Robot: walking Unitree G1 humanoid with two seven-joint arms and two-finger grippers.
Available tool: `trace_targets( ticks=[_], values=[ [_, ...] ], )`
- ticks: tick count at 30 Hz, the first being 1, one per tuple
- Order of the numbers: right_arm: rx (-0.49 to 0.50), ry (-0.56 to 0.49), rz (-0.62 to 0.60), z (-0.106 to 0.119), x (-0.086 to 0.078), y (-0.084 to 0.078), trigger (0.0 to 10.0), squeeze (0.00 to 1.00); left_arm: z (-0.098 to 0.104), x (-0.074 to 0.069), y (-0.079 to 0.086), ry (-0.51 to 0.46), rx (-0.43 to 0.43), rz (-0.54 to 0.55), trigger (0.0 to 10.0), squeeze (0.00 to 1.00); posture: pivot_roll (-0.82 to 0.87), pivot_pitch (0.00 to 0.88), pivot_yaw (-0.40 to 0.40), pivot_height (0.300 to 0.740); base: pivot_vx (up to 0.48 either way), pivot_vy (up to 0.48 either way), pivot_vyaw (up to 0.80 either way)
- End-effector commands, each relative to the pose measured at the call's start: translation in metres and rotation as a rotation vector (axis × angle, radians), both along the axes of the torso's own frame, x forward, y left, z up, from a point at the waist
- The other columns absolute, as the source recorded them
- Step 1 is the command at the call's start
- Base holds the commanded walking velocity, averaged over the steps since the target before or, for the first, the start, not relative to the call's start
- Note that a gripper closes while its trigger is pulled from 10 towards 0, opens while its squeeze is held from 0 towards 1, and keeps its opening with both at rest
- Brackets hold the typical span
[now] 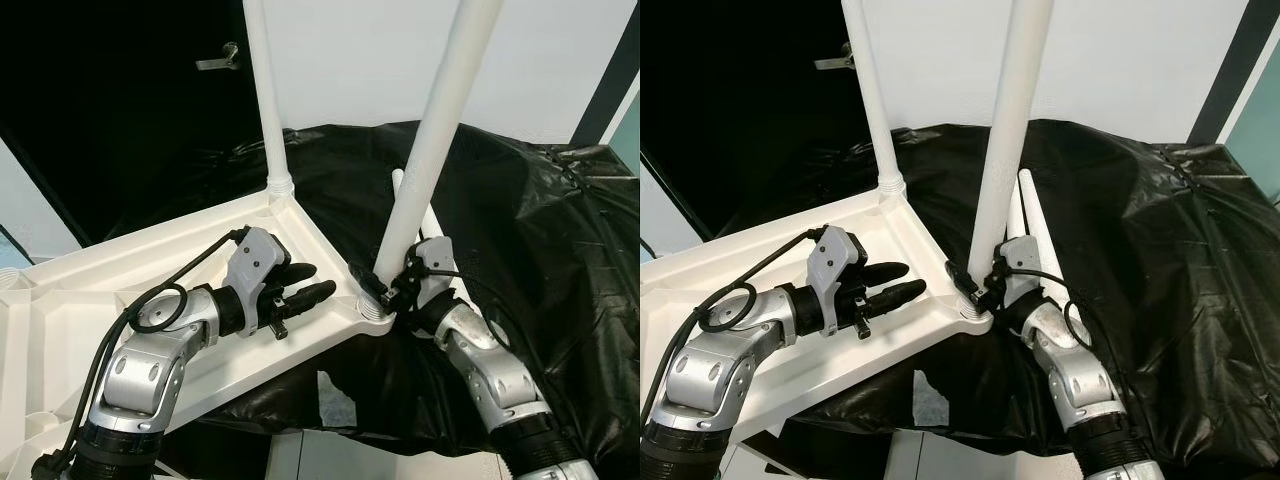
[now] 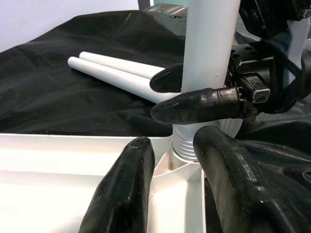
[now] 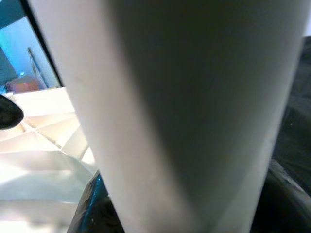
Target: Building children table
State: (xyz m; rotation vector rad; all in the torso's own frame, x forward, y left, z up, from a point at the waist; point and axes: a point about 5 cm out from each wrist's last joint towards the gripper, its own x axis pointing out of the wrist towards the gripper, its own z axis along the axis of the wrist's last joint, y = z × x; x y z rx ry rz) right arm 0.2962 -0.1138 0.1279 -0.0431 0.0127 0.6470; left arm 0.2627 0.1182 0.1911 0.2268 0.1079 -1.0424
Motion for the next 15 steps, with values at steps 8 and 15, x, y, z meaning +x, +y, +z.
trace_targets(
  ticks=[8, 15],
  values=[
    [-0.071, 0.323, -0.026, -0.054, -0.012, -0.015, 10.0, 0.00, 0.001, 0.002, 0.005, -0.022, -0.008, 0.095, 10.0, 0.00, 0.08, 0.000, 0.023, 0.740, 0.000, 0.000, 0.00],
    [0.017, 0.384, -0.099, -0.056, -0.009, -0.025, 10.0, 0.00, 0.001, 0.001, 0.005, -0.020, -0.008, 0.095, 10.0, 0.00, 0.09, 0.000, 0.027, 0.740, 0.000, 0.000, 0.00]
  ],
)
